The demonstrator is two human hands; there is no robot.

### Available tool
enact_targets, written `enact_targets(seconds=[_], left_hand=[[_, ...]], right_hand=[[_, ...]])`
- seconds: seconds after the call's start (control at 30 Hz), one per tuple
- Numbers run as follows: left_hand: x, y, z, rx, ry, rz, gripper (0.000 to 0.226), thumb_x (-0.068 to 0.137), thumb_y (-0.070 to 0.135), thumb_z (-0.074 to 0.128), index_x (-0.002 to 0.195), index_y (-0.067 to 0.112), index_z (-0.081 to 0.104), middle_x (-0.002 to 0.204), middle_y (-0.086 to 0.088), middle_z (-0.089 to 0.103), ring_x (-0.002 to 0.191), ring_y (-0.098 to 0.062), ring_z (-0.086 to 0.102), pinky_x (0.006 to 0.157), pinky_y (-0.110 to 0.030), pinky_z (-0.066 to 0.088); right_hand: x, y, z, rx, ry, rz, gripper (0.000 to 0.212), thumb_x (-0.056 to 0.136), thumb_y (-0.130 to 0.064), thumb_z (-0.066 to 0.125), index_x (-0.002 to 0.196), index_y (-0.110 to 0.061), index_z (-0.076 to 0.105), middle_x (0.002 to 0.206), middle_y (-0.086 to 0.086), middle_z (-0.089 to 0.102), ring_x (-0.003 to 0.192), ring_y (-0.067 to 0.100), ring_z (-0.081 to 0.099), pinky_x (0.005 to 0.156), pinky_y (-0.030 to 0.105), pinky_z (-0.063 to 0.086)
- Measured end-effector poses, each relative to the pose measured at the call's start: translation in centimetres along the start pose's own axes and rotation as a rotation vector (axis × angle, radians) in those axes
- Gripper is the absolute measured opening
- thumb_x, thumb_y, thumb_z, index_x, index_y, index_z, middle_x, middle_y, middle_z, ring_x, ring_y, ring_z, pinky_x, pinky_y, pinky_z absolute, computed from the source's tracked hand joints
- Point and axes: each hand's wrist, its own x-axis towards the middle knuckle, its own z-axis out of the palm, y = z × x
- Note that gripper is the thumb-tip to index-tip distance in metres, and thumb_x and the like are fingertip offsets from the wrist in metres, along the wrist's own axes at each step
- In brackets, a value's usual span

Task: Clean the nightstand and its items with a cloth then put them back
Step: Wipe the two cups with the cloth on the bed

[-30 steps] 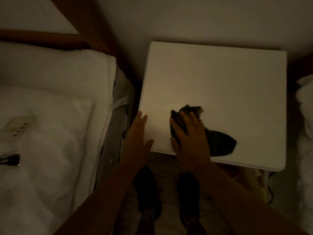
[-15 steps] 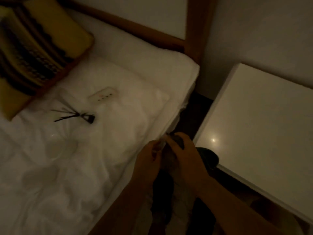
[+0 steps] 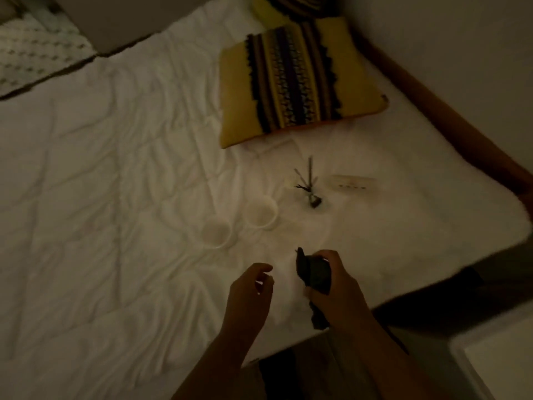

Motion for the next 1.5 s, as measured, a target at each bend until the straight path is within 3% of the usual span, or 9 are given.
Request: enact_targets(seconds=[0.1,0.23,0.4,0.53,0.73,0.87,1.1,1.37,1.5], left_hand=[[1.8,-3.0,-3.3,-0.011,0.079,-0.069,0.018,0.093,0.021,0.058,0.108,0.030,0.063,0.085,0.014,0.065,0.068,-0.001,0.064,0.054,-0.010,0.046],[4.5,-6.5,-6.3,-0.034,0.219,-0.161,0.025,0.089,0.026,0.063,0.114,0.026,0.061,0.097,0.007,0.065,0.071,0.000,0.061,0.058,-0.008,0.041],[8.4,-9.9,-7.2,-0.061,0.251,-0.102,0.085,0.075,0.033,0.079,0.144,0.024,0.028,0.140,-0.001,0.037,0.113,-0.015,0.053,0.092,-0.028,0.051],[11.4,-10.5,-6.0,-0.060,0.049,-0.002,0.109,0.068,0.039,0.083,0.149,0.028,0.011,0.155,0.000,0.021,0.140,-0.018,0.030,0.109,-0.031,0.031],[13.8,-10.1,-4.6,-0.248,0.075,-0.063,0.097,0.072,0.046,0.077,0.148,0.026,0.021,0.149,0.004,0.037,0.131,-0.009,0.040,0.100,-0.022,0.033],[14.5,-9.0,-5.1,-0.396,0.086,-0.096,0.076,0.066,0.038,0.081,0.127,0.038,0.037,0.113,0.027,0.053,0.100,0.010,0.054,0.081,-0.009,0.042],[11.1,-6.8,-7.2,-0.868,0.041,-0.373,0.077,0.059,0.050,0.081,0.125,0.028,0.048,0.121,-0.003,0.059,0.102,-0.018,0.065,0.074,-0.027,0.057],[7.9,-3.0,-8.9,-1.267,0.034,-0.364,0.050,0.095,0.053,0.042,0.112,0.014,0.068,0.111,-0.011,0.072,0.105,-0.023,0.068,0.083,-0.036,0.056],[7.2,-2.3,-9.1,-1.369,0.034,-0.233,0.056,0.092,0.052,0.052,0.108,0.001,0.068,0.100,-0.019,0.071,0.093,-0.030,0.070,0.078,-0.036,0.056]], right_hand=[[2.1,-2.4,3.2,0.069,-0.028,0.008,0.049,0.076,-0.033,0.077,0.116,-0.037,0.048,0.099,-0.015,0.063,0.081,0.000,0.065,0.067,0.018,0.053],[5.2,-4.5,7.4,0.067,-0.002,0.034,0.005,0.091,-0.042,0.056,0.094,-0.044,0.053,0.089,-0.019,0.061,0.083,-0.001,0.061,0.063,0.009,0.043],[8.3,-5.7,10.3,-0.035,-0.044,0.054,0.017,0.091,-0.023,0.059,0.098,-0.039,0.055,0.095,-0.021,0.060,0.087,-0.005,0.057,0.068,0.011,0.042],[9.4,-5.7,10.9,-0.070,-0.072,0.109,0.038,0.085,-0.020,0.068,0.117,-0.033,0.054,0.104,-0.017,0.056,0.095,0.005,0.057,0.080,0.023,0.049],[9.7,-4.2,11.1,-0.151,-0.176,0.088,0.035,0.080,-0.015,0.070,0.091,-0.045,0.054,0.094,-0.020,0.063,0.086,-0.011,0.058,0.066,0.009,0.045],[9.8,-4.4,11.7,-0.164,-0.140,0.015,0.032,0.081,-0.015,0.067,0.099,-0.039,0.056,0.100,-0.016,0.062,0.091,-0.008,0.057,0.072,0.008,0.042],[9.2,-8.4,11.9,-0.088,0.065,-0.213,0.038,0.089,-0.016,0.060,0.125,-0.027,0.055,0.120,-0.011,0.060,0.111,0.002,0.056,0.093,0.020,0.046],[6.6,-10.7,14.8,-0.258,0.100,-0.523,0.044,0.096,-0.033,0.044,0.139,-0.025,0.046,0.154,0.001,0.034,0.143,0.013,0.030,0.110,0.036,0.040],[5.8,-10.4,16.0,-0.317,0.125,-0.609,0.042,0.098,-0.025,0.043,0.140,-0.019,0.045,0.154,0.004,0.034,0.143,0.019,0.030,0.106,0.051,0.040]])
